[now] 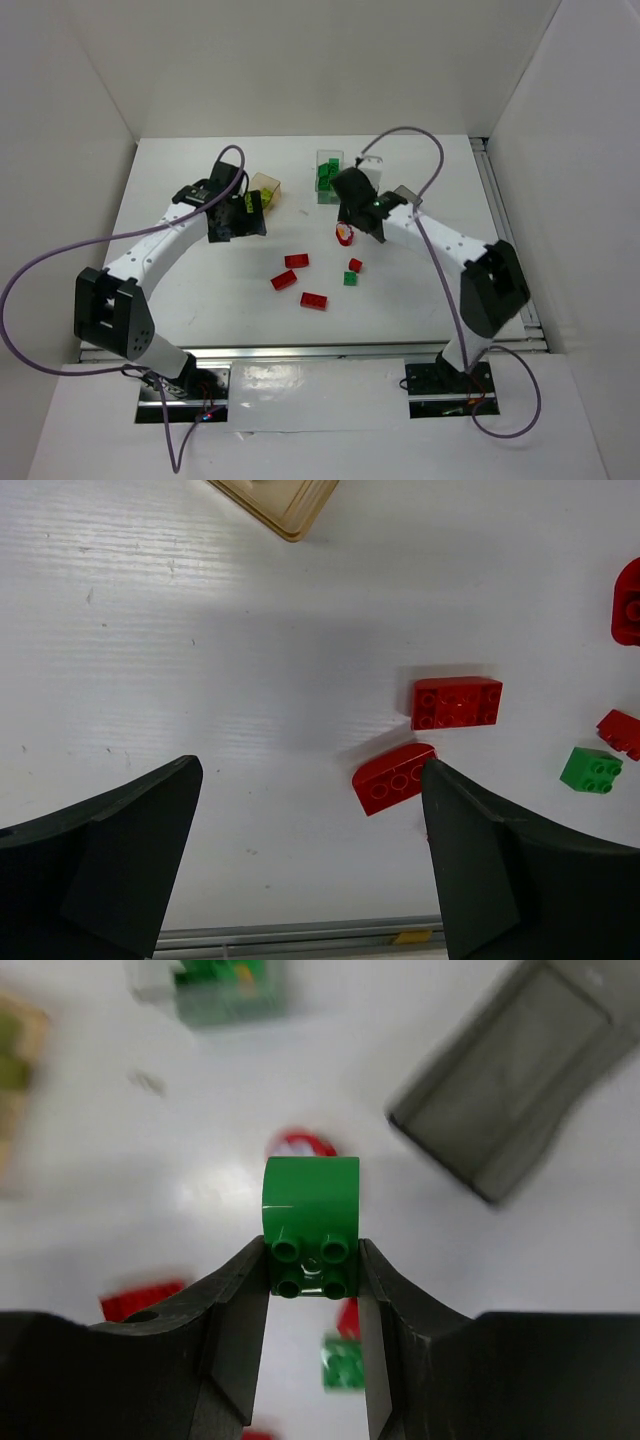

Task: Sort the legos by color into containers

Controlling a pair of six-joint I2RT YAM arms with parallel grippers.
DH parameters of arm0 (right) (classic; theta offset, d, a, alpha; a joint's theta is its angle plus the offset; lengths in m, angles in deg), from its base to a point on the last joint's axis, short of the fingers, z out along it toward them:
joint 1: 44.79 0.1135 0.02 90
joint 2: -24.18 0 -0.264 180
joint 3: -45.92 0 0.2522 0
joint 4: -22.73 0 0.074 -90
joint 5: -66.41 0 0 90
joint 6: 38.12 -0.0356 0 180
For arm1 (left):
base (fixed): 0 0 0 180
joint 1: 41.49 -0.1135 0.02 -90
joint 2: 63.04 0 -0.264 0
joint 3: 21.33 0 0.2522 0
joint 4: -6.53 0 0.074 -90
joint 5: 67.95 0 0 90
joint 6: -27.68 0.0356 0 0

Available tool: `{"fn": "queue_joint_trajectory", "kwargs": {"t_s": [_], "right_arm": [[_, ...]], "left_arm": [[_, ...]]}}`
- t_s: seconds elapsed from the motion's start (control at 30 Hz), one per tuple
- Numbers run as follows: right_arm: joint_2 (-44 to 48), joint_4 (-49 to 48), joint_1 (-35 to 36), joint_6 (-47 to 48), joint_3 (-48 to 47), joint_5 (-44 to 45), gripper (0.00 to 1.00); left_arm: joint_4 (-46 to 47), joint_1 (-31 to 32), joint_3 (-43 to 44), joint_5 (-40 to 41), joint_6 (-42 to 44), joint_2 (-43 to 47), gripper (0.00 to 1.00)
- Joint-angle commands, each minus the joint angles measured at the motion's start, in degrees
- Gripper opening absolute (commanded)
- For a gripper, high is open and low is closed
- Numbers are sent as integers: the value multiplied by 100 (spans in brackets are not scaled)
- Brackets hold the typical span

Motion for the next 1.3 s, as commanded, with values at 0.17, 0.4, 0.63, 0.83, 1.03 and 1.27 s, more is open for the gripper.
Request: {"fn": "queue_joint_trajectory", "kwargs": {"t_s": [0.17,0.4,0.63,0.83,1.03,1.27], "right_arm": [[-2369,-1286,-674,1633,-2982,-370,33],[-4285,-1215,-965,1757,-4919,-809,59],[-3166,-1232,-1018,1757,-4125,-310,71],[-699,-1173,-1508,1082,-1093,253,73],[624,-100,-2553,-430,1060,236,83],[381,-301,-3899,-730,1846,-906,83]], "left_arm": [[12,2,10,164,199,50,100],[-102,2,-42,288,138,50,100],[-102,2,-174,560,33,173,100],[-164,2,-59,719,-82,278,100],[-111,55,-59,666,-82,278,100],[-58,55,-7,605,-21,173,99]]}}
